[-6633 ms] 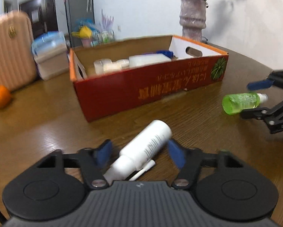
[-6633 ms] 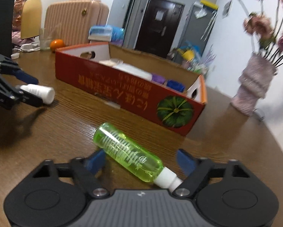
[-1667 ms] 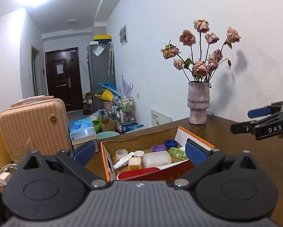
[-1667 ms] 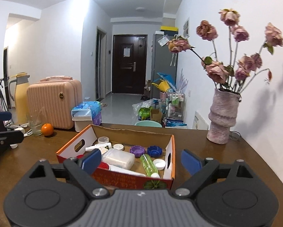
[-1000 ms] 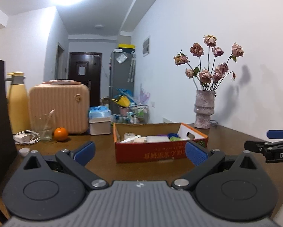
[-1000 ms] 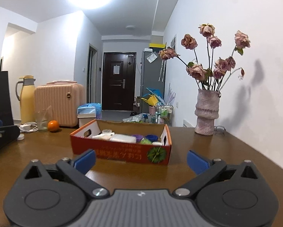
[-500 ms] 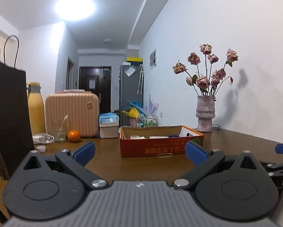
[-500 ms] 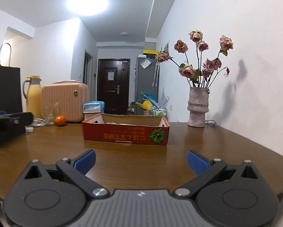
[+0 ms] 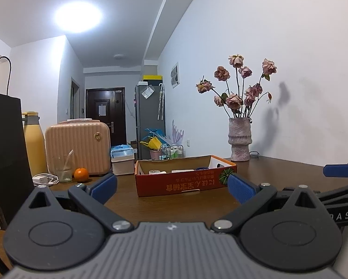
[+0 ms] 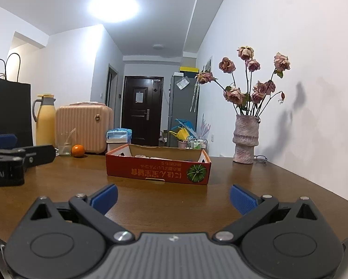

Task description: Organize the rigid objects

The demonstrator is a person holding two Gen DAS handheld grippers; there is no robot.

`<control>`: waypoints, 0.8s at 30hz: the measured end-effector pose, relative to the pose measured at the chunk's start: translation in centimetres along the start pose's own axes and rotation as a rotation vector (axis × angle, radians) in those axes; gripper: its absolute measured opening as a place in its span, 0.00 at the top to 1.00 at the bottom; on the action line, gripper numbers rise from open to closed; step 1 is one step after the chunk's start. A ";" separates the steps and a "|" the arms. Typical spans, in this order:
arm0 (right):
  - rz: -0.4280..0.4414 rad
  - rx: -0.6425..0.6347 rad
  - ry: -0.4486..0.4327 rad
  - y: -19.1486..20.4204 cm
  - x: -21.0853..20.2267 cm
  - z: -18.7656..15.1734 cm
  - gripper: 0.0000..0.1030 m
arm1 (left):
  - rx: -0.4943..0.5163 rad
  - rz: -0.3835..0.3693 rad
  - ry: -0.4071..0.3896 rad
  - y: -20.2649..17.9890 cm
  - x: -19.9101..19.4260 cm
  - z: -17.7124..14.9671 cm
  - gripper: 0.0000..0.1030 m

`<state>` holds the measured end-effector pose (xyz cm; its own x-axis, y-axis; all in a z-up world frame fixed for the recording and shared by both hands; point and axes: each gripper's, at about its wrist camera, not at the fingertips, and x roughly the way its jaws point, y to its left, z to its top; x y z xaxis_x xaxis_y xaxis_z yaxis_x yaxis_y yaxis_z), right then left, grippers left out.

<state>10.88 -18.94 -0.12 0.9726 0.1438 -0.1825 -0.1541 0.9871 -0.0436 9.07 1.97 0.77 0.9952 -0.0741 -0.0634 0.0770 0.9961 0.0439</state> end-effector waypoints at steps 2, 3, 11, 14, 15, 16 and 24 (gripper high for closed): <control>0.002 0.005 0.000 -0.1 0.0 0.0 0.00 | 0.001 -0.007 0.002 0.0 0.0 0.0 0.00; -0.001 0.003 0.000 -0.1 0.0 0.1 0.00 | 0.002 -0.004 0.001 0.0 0.0 0.0 0.00; -0.004 0.018 -0.012 -0.2 0.0 0.2 0.00 | -0.006 -0.011 -0.009 0.3 -0.2 0.1 0.00; 0.002 0.020 -0.011 -0.1 0.0 0.2 0.00 | 0.000 -0.004 -0.009 0.3 -0.2 0.1 0.00; 0.003 0.020 -0.009 -0.1 0.1 0.2 0.00 | 0.003 -0.001 -0.010 0.3 -0.3 0.0 0.00; 0.004 0.018 -0.007 0.0 0.1 0.2 0.00 | 0.001 0.001 -0.010 0.3 -0.3 0.1 0.00; -0.010 0.013 -0.021 -0.1 0.3 0.2 0.00 | -0.007 -0.002 -0.004 0.4 -0.5 0.1 0.00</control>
<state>11.23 -18.93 0.07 0.9776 0.1350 -0.1617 -0.1420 0.9893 -0.0325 8.61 2.42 0.95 0.9953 -0.0765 -0.0590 0.0787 0.9962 0.0366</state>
